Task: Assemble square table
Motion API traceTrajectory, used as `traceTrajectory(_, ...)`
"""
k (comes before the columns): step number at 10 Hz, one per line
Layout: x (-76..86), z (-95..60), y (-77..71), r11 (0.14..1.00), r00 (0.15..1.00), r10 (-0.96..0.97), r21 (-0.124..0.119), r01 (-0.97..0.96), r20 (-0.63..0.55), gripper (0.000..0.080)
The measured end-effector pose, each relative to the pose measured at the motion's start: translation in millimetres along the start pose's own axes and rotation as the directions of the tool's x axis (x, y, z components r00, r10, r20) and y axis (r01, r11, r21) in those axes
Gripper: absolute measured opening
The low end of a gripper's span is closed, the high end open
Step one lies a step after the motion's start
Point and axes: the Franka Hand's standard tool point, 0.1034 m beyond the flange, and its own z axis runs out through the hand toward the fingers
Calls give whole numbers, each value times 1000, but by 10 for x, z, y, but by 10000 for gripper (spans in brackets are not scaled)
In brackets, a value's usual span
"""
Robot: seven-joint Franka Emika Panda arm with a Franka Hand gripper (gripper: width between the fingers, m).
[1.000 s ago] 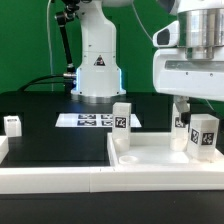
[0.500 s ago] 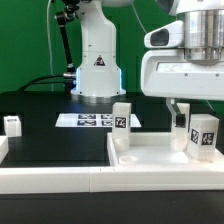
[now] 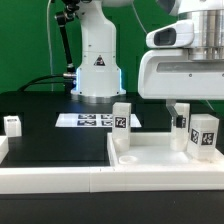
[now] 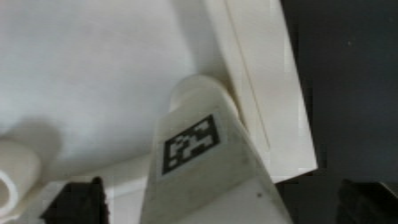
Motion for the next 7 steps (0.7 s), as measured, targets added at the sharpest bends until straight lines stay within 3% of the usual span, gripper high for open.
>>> traceTrajectory(5,24,-2,54,958,958,-287,-24,287,0,649)
traceTrajectory(7,28,-1,65,953,954,-301,-27,301,1,623)
